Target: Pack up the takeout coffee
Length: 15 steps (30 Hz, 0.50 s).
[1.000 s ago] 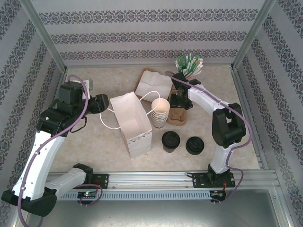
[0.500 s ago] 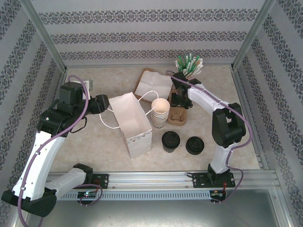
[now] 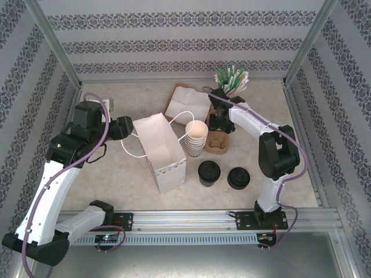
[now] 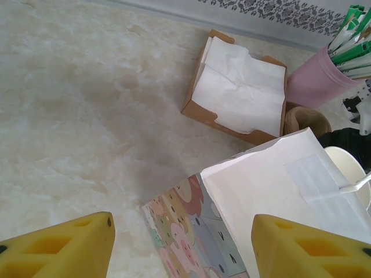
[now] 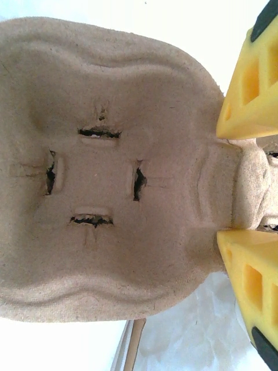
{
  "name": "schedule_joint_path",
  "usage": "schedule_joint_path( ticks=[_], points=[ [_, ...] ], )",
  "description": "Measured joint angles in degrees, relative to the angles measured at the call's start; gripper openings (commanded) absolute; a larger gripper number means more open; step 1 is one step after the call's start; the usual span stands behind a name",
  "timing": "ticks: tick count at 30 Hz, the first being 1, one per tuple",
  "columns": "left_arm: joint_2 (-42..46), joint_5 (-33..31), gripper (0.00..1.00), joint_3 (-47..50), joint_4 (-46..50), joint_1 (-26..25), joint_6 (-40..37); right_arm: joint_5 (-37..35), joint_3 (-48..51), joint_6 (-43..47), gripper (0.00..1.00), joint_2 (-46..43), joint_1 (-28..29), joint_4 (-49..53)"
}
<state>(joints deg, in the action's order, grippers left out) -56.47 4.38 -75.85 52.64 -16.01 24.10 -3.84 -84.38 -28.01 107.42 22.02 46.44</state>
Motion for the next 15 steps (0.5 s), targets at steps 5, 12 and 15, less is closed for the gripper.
schedule_joint_path(
  ticks=[5, 12, 15],
  points=[
    [0.0, -0.2, 0.63, 0.0, 0.0, 0.0, 0.0, 0.0, 0.0, -0.3, 0.41, 0.0, 0.0, 0.0],
    [0.0, -0.2, 0.63, 0.1, 0.0, 0.0, 0.0, -0.1, -0.3, -0.6, 0.39, 0.0, 0.3, 0.4],
    [0.1, -0.2, 0.62, 0.3, -0.2, 0.0, 0.0, -0.3, -0.3, -0.6, 0.39, -0.3, 0.4, 0.7]
  ],
)
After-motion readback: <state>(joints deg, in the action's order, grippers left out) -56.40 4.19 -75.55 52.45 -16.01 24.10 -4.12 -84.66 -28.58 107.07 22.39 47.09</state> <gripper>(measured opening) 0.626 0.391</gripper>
